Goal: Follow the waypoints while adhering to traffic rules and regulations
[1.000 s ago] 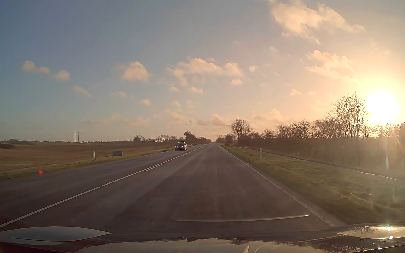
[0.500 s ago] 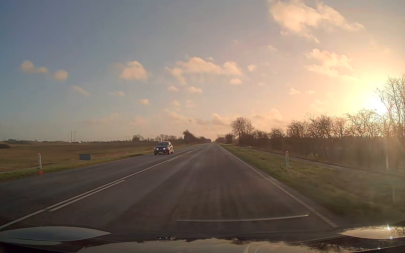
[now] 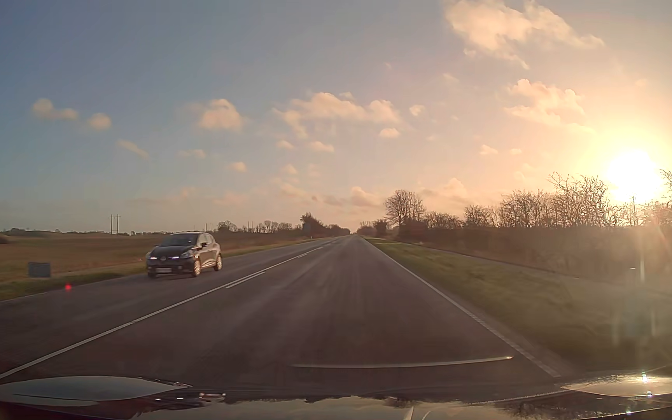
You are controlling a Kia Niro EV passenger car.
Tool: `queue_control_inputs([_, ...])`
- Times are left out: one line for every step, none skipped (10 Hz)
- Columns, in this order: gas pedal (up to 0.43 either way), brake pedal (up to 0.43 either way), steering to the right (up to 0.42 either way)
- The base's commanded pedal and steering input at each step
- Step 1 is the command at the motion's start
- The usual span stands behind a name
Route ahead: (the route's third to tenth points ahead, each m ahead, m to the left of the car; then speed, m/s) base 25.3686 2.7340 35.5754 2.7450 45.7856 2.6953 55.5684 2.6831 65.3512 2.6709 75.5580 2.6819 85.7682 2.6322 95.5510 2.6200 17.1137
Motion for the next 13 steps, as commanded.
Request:
queue_control_inputs([0.350, 0.000, 0.003])
queue_control_inputs([0.350, 0.000, 0.003])
queue_control_inputs([0.350, 0.000, 0.003])
queue_control_inputs([0.350, 0.000, 0.003])
queue_control_inputs([0.350, 0.000, 0.003])
queue_control_inputs([0.350, 0.000, 0.003])
queue_control_inputs([0.350, 0.000, 0.003])
queue_control_inputs([0.350, 0.000, 0.003])
queue_control_inputs([0.350, 0.000, 0.003])
queue_control_inputs([0.350, 0.000, 0.003])
queue_control_inputs([0.350, 0.000, 0.003])
queue_control_inputs([0.339, 0.000, 0.003])
queue_control_inputs([0.339, 0.000, 0.003])
